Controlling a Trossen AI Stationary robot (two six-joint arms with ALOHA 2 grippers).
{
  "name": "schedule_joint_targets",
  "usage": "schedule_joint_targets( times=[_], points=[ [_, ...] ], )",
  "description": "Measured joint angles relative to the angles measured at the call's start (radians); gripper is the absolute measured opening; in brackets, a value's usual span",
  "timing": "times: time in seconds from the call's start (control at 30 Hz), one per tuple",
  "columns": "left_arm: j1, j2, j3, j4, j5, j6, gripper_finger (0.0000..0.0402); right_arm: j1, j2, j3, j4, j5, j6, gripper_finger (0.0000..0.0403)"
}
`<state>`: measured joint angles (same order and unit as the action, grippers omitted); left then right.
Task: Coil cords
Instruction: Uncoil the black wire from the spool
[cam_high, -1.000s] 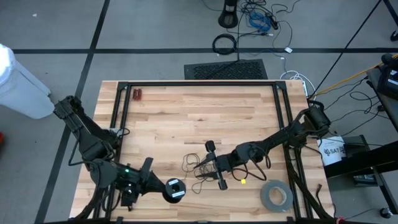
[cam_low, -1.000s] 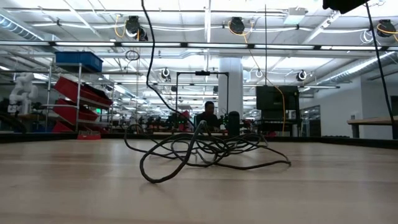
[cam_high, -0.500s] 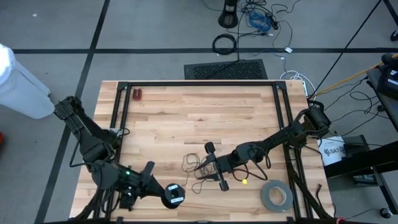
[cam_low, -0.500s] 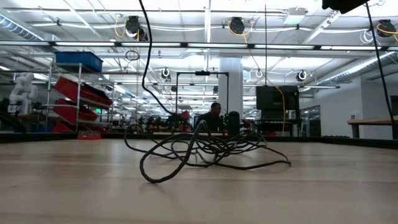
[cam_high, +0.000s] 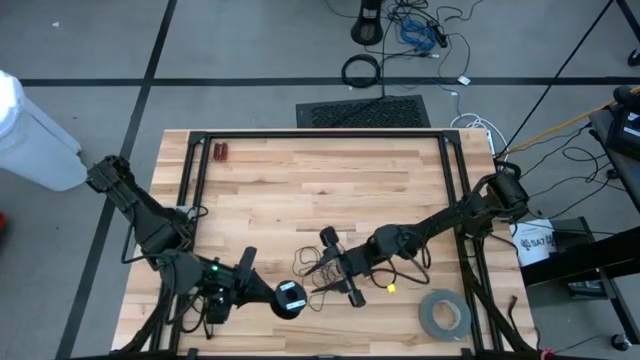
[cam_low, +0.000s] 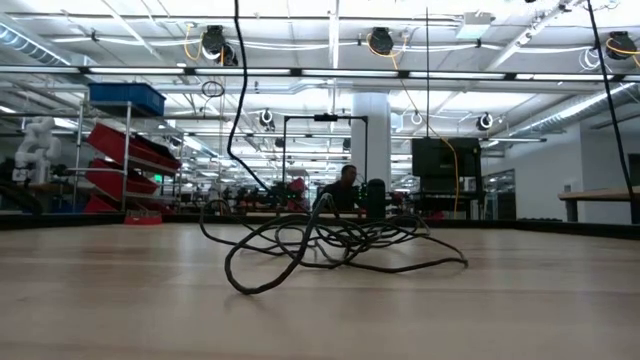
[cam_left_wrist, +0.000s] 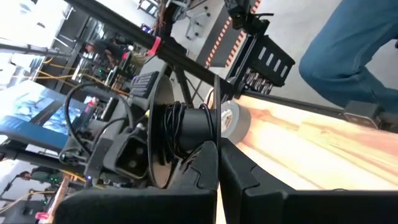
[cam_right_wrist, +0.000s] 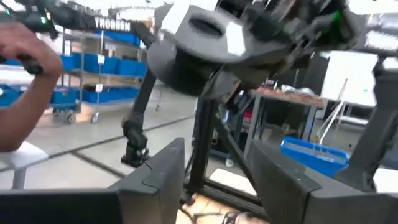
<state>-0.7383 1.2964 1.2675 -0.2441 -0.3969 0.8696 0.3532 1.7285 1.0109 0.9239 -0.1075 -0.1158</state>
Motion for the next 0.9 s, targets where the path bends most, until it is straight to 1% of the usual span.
schedule_joint_targets(
  times=[0.1,0.2,0.3,0.4,0.5,0.57,0.73,0.77,0.9],
  points=[
    [0.007,0.000,0.000,-0.001,0.000,0.000,0.0000,0.008,0.039,0.057,-0.040,0.004,0.000,0.0184],
    [0.006,0.000,0.000,-0.001,0.000,-0.001,0.0000,0.009,0.064,0.095,-0.066,0.003,0.000,0.0186],
    [0.005,0.000,0.000,0.000,0.000,-0.015,0.0000,0.009,0.076,0.100,-0.076,0.004,0.000,0.0180],
    [0.005,0.000,0.000,-0.007,0.000,-0.051,0.0000,0.009,0.075,0.101,-0.071,0.004,0.000,0.0166],
    [0.005,0.000,0.000,-0.010,0.000,-0.053,0.0000,0.009,0.070,0.101,-0.075,0.003,0.000,0.0142],
    [0.005,0.000,0.000,-0.010,0.000,-0.053,0.0000,0.009,0.070,0.101,-0.075,0.003,0.003,0.0115],
    [0.005,0.000,0.000,-0.011,0.000,-0.053,0.0000,0.009,0.068,0.101,-0.107,0.002,0.021,0.0018],
    [0.005,0.000,0.000,-0.012,0.000,-0.054,0.0000,0.009,0.065,0.101,-0.119,0.002,0.022,0.0010],
    [0.005,0.000,0.000,-0.013,0.000,-0.063,0.0000,0.010,0.044,0.101,-0.155,0.002,0.034,0.0006]
  ],
)
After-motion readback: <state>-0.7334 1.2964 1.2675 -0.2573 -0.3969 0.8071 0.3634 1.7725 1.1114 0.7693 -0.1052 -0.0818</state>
